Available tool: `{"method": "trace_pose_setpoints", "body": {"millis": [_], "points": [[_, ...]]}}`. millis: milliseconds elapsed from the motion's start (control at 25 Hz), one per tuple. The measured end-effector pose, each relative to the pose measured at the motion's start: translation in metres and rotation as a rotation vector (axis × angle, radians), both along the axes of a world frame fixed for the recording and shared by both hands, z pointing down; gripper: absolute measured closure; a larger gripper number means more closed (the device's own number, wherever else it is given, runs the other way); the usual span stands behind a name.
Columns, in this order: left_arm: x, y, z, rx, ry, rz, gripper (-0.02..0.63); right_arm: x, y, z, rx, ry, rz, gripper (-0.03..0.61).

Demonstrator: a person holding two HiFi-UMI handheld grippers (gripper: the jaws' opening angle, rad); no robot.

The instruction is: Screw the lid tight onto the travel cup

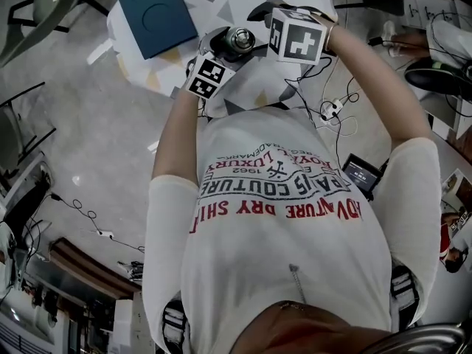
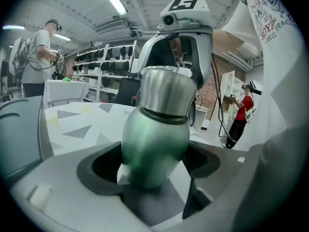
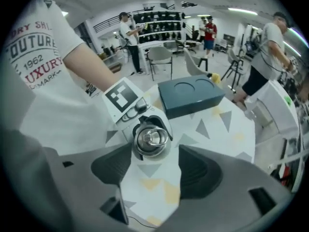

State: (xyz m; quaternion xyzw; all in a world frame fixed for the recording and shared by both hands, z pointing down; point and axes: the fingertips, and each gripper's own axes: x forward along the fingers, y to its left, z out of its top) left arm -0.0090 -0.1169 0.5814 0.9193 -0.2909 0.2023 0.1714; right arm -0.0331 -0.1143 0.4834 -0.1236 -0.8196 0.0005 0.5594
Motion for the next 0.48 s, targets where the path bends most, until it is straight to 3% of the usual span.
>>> {"method": "trace_pose_setpoints", "body": {"millis": [280,480], "points": [[0.0,-0.001,0.0,-0.003,-0.004,0.004,0.227,-0.007,0.011,0.002,0.01,-0.017,-0.372,0.285],[-0.001,0.001,0.002,-0.01,-0.018,0.012,0.227,-0.01,0.016,0.008,-0.004,-0.036,-0.47,0.312]]}}
